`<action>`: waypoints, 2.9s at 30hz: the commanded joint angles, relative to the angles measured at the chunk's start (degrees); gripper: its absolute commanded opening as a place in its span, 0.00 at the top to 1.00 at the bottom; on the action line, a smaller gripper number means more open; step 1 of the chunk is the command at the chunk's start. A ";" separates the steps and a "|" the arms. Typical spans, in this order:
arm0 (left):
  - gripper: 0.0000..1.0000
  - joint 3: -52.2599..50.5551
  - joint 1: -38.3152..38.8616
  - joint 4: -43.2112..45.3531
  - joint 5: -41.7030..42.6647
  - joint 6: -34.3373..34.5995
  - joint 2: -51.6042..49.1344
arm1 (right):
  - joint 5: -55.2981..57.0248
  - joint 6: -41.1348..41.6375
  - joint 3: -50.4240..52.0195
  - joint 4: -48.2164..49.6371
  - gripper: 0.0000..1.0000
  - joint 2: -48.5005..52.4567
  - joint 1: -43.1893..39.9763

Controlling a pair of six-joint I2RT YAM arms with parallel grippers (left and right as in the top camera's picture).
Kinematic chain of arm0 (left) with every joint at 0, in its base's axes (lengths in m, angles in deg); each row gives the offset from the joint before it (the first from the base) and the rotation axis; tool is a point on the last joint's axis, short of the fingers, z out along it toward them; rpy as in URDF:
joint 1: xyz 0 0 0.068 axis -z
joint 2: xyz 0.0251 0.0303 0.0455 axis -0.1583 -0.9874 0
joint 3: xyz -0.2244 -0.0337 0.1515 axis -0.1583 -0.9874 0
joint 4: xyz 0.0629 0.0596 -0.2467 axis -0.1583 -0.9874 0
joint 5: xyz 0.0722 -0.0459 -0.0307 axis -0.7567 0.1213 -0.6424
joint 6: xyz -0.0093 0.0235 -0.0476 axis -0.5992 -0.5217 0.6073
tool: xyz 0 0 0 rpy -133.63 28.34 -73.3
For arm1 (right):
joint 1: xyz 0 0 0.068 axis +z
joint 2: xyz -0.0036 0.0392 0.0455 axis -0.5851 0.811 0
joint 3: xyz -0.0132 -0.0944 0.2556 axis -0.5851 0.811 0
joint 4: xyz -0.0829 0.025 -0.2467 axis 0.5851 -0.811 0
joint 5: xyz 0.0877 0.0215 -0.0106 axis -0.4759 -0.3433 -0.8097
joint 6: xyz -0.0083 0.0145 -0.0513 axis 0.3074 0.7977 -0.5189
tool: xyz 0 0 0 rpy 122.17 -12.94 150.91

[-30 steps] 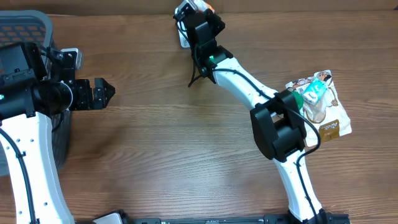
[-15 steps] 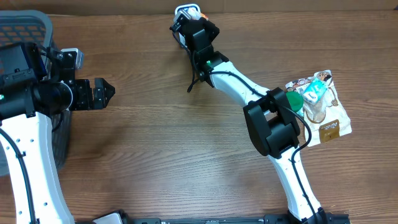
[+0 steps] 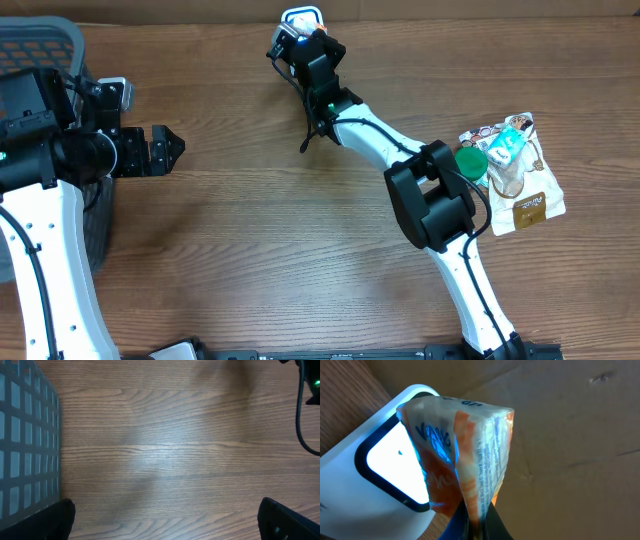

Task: Scan the item barcode
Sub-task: 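Hold the tissue pack in front of the scanner, then carry the tissue pack right and release it beside the snack bag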

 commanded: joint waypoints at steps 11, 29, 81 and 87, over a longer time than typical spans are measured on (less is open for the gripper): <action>0.00 -0.13 -0.26 0.04 0.00 -0.85 -0.35 | 2.95 5.99 -0.39 -5.09 0.96 -7.69 1.20; 0.00 -0.13 -0.26 0.02 0.00 -0.85 -0.35 | -5.62 83.17 -0.39 -78.60 0.96 -51.60 -0.02; 0.00 -0.13 -0.26 0.04 0.00 -0.85 -0.35 | -50.64 65.53 26.08 -84.98 0.15 -80.15 -33.46; 0.00 -0.13 -0.26 0.04 0.00 -0.85 -0.35 | -50.62 65.57 26.08 -86.33 0.00 -93.13 -29.94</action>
